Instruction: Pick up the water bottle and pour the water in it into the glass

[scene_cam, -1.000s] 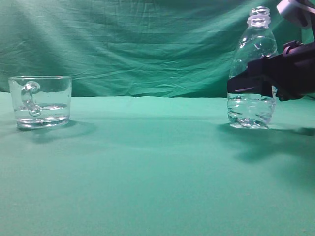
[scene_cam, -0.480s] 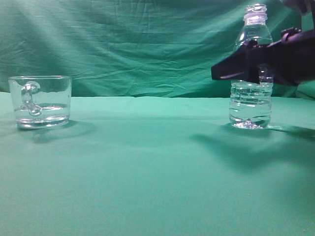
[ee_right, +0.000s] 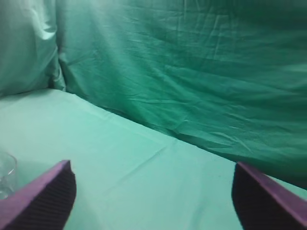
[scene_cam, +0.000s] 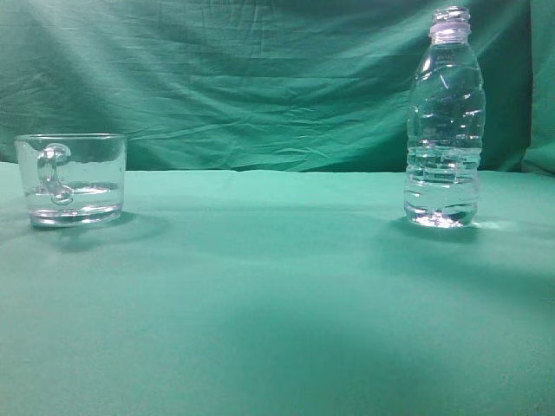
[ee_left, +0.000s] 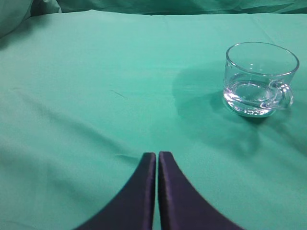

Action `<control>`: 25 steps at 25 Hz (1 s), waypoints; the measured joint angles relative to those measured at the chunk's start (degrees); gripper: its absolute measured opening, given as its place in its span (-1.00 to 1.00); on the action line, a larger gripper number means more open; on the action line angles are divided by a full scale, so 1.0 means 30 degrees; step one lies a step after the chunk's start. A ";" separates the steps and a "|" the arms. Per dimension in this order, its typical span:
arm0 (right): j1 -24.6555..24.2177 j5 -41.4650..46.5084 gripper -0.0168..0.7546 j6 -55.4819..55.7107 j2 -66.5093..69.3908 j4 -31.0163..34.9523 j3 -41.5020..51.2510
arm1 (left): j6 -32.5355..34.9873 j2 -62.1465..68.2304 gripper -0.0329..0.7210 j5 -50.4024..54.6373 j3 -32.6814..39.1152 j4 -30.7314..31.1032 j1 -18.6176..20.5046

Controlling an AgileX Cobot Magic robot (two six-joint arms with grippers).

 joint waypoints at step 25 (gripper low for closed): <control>0.0000 0.8297 -0.96 2.7292 -1.8668 -2.0524 0.0145 | 0.0000 0.0000 -0.91 0.0000 0.0000 0.0000 0.0000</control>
